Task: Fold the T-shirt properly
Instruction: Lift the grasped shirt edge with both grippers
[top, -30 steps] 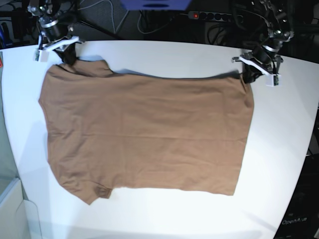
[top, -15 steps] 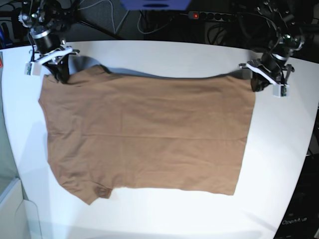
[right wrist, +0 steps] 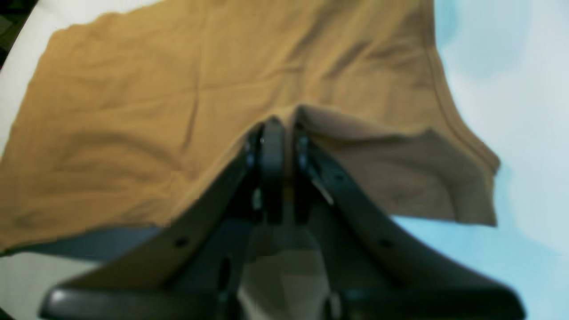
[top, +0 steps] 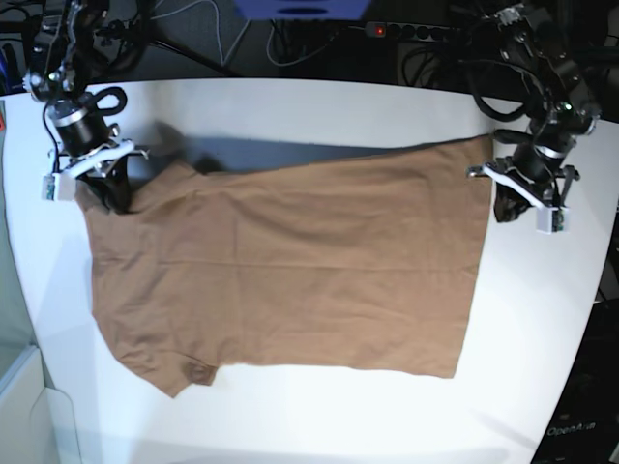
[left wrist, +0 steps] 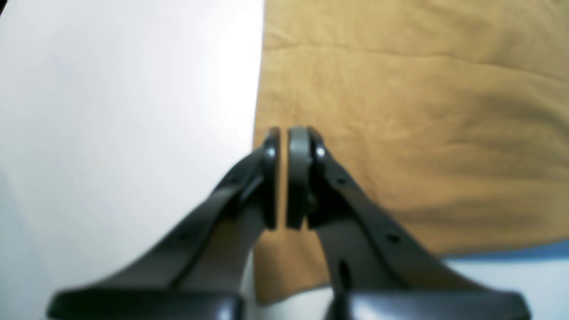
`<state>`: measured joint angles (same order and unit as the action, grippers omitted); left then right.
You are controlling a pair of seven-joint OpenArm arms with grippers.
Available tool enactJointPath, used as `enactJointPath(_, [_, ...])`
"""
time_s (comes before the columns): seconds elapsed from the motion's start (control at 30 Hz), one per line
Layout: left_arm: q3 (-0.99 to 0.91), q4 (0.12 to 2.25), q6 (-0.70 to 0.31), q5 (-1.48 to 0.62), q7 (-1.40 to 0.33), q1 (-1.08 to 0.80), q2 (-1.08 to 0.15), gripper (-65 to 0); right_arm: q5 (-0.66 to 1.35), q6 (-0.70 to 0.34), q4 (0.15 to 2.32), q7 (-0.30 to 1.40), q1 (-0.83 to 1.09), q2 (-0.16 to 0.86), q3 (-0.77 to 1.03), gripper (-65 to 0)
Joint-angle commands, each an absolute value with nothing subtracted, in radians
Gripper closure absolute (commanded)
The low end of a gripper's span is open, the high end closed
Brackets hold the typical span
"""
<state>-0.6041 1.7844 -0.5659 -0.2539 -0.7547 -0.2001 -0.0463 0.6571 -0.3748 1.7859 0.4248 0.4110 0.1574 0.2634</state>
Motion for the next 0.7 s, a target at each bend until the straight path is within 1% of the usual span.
enactJointPath(0.0, [-0.605, 1.793, -0.565, -0.268, -0.734, -0.174, -0.054, -2.7, 0.67, -0.381, 1.801, 0.418, 0.386, 0.168, 0.268, -0.6])
enactJointPath(0.1, [-0.605, 1.776, -0.565, -0.266, -0.762, -0.165, -0.054, -2.6, 0.67, -0.38, 1.802, 0.466, 0.349, 0.168, 0.269, -0.6])
enactJointPath(0.27, [-0.615, 1.739, -0.567, -0.262, -0.924, -0.208, -0.088, -3.3, 0.67, -0.38, 1.801, 0.464, 0.355, 0.163, 0.269, -0.6])
enactJointPath(0.33, [-0.628, 1.724, -0.573, -0.248, -0.96, -0.234, -0.102, -3.9, 0.67, -0.38, 1.799, 0.463, 0.366, 0.162, 0.268, -0.6])
enactJointPath(0.37, [-0.639, 1.721, -0.573, -0.245, -0.966, -0.252, -0.108, -5.7, 0.67, -0.38, 1.799, 0.461, 0.371, 0.162, 0.268, -0.6])
enactJointPath(0.4, [-0.648, 1.721, -0.573, -0.243, -0.966, -0.269, -0.11, -8.8, 0.67, -0.38, 1.799, 0.461, 0.371, 0.162, 0.268, -0.6])
enactJointPath(0.53, [-0.691, 1.745, -0.575, -0.248, -0.961, -0.308, -0.11, -28.8, 0.67, -0.38, 1.799, 0.461, 0.371, 0.162, 0.268, -0.6])
enactJointPath(0.57, [-0.694, 1.745, -0.576, -0.249, -0.961, -0.308, -0.11, -32.6, 0.67, -0.38, 1.799, 0.461, 0.371, 0.162, 0.268, -0.6])
enactJointPath(0.6, [-0.696, 1.739, -0.576, -0.249, -0.961, -0.305, -0.11, -35.4, 0.67, -0.38, 1.799, 0.461, 0.371, 0.162, 0.268, -0.6])
enactJointPath(0.67, [-0.694, 1.735, -0.578, -0.251, -0.961, -0.302, -0.105, -36.8, 0.67, -0.38, 1.799, 0.461, 0.372, 0.162, 0.268, -0.6])
